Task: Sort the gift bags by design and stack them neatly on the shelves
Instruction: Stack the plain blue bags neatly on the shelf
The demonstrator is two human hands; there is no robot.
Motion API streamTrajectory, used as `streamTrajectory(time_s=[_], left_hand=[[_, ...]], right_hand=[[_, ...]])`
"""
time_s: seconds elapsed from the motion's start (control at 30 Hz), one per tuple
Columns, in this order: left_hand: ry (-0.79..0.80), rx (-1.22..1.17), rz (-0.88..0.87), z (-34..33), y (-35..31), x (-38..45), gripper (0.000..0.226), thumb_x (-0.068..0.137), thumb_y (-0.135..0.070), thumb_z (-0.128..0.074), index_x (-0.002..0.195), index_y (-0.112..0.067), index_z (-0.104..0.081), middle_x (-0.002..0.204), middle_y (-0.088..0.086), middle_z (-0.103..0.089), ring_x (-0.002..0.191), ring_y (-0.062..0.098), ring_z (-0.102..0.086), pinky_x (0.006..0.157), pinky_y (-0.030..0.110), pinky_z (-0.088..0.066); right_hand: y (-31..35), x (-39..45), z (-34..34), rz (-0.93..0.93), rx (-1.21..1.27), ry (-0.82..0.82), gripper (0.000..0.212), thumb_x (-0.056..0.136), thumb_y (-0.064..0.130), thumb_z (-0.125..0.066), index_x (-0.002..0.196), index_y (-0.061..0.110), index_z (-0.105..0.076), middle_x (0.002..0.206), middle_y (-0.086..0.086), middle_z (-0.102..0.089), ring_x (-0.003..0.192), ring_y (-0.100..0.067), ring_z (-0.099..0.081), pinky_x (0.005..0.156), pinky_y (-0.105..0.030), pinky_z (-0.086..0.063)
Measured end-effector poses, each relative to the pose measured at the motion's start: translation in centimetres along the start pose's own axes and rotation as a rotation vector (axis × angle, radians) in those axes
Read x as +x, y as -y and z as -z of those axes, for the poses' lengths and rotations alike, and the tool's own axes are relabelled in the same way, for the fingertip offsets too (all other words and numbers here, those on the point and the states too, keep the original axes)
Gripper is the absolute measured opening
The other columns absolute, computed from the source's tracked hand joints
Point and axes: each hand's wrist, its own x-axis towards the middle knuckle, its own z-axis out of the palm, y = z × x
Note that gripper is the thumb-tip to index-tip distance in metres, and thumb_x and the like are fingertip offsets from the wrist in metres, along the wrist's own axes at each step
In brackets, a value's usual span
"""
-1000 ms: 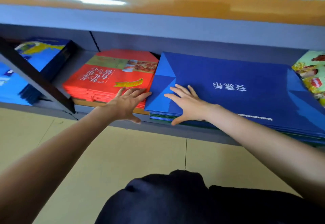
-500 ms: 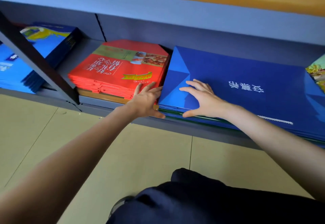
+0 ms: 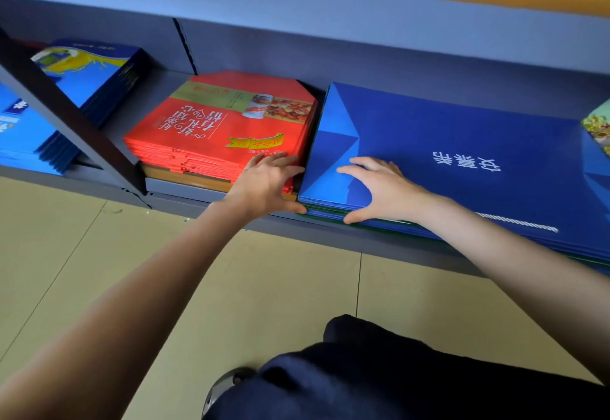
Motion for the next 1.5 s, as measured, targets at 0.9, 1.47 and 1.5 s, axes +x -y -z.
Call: streamTrajectory(time_s=[0.9, 1.47, 1.5], left_hand=[[0.136, 0.164, 0.105, 1.6, -2.9, -0.9, 0.048, 0.084, -0.054, -0.056, 0.113, -0.016, -0.063, 0.150, 0.003, -0.032, 0.145, 0.019, -0.006, 0.115, 0.048, 0.003], [0.300, 0.299, -0.268, 1.6, -18.2, 5.9, 0.092, 0.081, -0.046, -0.066, 0.149, -0.029, -0.007, 0.156, 0.004, -0.009, 0.140, 0.031, -0.015, 0.106, 0.050, -0.033], [0.314, 0.292, -0.250, 1.5, -18.2, 6.1, 0.092, 0.081, -0.046, -0.066, 0.149, -0.031, -0.006, 0.155, 0.004, -0.009, 0.140, 0.031, -0.016, 0.106, 0.050, -0.034]], right_hand=[[-0.7, -2.8, 1.7, -0.038, -0.025, -0.064, 0.090, 0.070, 0.054, -0.072, 0.144, 0.033, -0.025, 0.154, 0.006, -0.015, 0.141, -0.020, -0.008, 0.117, -0.043, -0.007], [-22.9, -22.4, 7.6, -0.658, 0.026, 0.199, 0.098, 0.071, 0.044, -0.075, 0.147, 0.026, -0.016, 0.154, -0.005, -0.017, 0.140, -0.025, -0.021, 0.107, -0.034, -0.029], [-23.5, -22.3, 7.4, -0.675, -0.007, 0.205, 0.098, 0.073, 0.041, -0.076, 0.148, 0.025, -0.014, 0.154, -0.006, -0.018, 0.140, -0.026, -0.022, 0.107, -0.034, -0.030]])
